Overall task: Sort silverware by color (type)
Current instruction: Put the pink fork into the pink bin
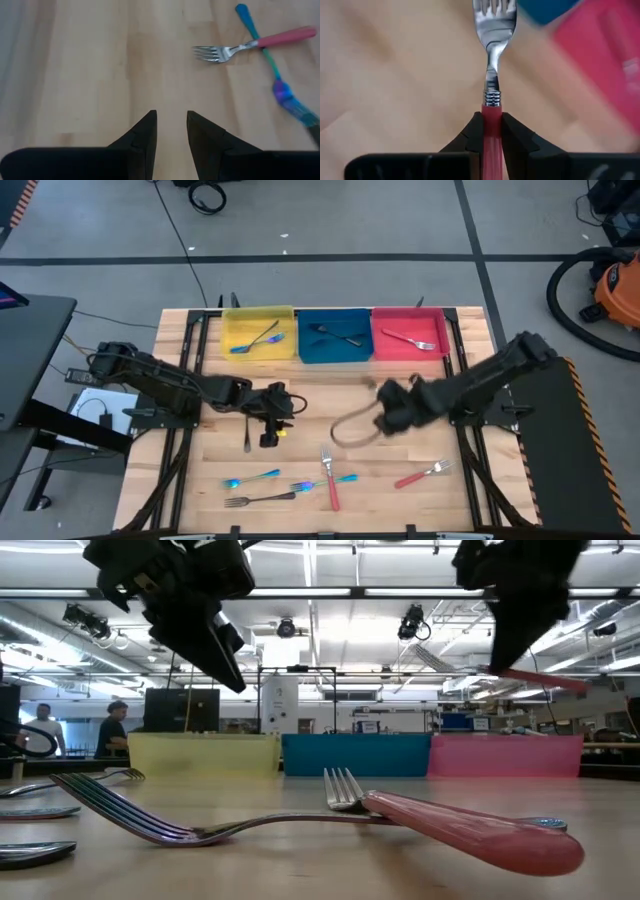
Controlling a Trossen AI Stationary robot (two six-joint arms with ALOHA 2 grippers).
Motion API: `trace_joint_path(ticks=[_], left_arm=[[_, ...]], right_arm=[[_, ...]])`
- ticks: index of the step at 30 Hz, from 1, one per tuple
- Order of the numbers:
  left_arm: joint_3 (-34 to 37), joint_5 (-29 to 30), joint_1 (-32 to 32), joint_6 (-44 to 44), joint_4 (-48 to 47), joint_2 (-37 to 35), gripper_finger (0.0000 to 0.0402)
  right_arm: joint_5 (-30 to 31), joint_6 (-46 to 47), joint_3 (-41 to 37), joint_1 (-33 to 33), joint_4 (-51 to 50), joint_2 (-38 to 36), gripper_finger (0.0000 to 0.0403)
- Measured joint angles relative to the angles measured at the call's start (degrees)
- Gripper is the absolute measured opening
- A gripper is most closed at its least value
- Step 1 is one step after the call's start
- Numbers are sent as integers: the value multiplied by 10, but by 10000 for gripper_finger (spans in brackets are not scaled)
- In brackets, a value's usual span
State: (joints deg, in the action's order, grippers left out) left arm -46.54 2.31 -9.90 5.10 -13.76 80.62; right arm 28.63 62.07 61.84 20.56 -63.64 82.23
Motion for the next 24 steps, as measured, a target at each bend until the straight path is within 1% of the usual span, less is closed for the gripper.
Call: trace_joint_path(ticks=[2,5,10,13,15,18,22,24], left_arm=[[0,0,13,-20,0,0,107],[0,0,37,-46,0,0,107],[0,0,89,-71,5,0,107],[0,0,122,-95,6,0,107],[0,0,143,-104,6,0,107],[0,0,172,-108,6,0,107],[0,0,204,-127,6,0,107],[0,0,216,-137,6,0,107]], right_arm=[[5,-47,0,-47,-20,-24,24],[5,-128,0,-121,-42,-57,6],[6,-269,0,-250,-41,-95,1],[11,-334,1,-325,-29,-102,2],[-3,-375,1,-367,-22,-102,2],[-58,-436,1,-407,-9,-102,4],[-194,-472,0,-425,-4,-102,13],[-244,-473,-4,-425,3,-102,18]])
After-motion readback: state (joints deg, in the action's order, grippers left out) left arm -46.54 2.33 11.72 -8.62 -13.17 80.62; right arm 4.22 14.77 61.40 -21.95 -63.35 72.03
